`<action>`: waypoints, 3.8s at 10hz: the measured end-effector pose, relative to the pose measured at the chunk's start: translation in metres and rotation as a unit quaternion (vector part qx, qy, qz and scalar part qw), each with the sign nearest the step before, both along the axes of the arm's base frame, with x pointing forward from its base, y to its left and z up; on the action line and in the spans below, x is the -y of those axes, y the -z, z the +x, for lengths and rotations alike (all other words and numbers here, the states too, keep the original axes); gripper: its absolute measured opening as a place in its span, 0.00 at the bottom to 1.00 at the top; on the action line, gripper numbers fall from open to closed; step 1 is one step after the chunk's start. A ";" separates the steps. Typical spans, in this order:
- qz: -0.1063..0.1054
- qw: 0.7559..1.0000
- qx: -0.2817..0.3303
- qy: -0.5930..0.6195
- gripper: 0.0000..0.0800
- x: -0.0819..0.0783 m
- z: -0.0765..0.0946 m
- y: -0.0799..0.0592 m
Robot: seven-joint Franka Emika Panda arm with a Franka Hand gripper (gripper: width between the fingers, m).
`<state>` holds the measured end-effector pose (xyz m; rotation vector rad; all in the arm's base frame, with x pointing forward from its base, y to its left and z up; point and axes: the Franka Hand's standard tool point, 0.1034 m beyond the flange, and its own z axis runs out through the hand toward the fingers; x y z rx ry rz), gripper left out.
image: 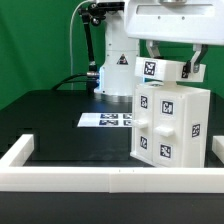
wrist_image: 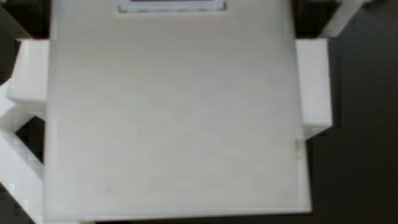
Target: Assemble cabinet
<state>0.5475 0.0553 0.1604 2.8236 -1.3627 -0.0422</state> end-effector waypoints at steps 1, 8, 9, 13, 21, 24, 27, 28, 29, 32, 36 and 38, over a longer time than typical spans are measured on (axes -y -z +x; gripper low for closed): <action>0.000 0.999 0.000 0.036 0.70 -0.001 0.000 0.000; 0.005 0.925 -0.006 0.380 0.70 -0.011 0.002 0.000; 0.010 0.909 -0.010 0.416 0.81 -0.016 0.002 0.000; 0.033 0.916 -0.012 0.399 1.00 -0.022 0.004 -0.008; 0.044 0.977 -0.005 0.207 1.00 -0.030 0.007 -0.019; 0.045 0.997 0.001 0.066 1.00 -0.034 0.007 -0.020; 0.049 0.989 0.012 -0.140 1.00 -0.033 0.007 -0.019; 0.041 0.972 0.015 -0.233 1.00 -0.033 0.007 -0.020; 0.035 0.949 0.017 -0.313 1.00 -0.033 0.007 -0.020; 0.026 0.883 0.019 -0.469 1.00 -0.034 0.009 -0.022; 0.027 0.790 0.022 -0.612 1.00 -0.033 0.009 -0.021; 0.028 0.721 0.022 -0.692 1.00 -0.031 0.008 -0.020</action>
Offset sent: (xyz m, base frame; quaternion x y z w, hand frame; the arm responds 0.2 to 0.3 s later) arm -0.0041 -0.0078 -0.0029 0.0109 0.0216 0.2429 0.9697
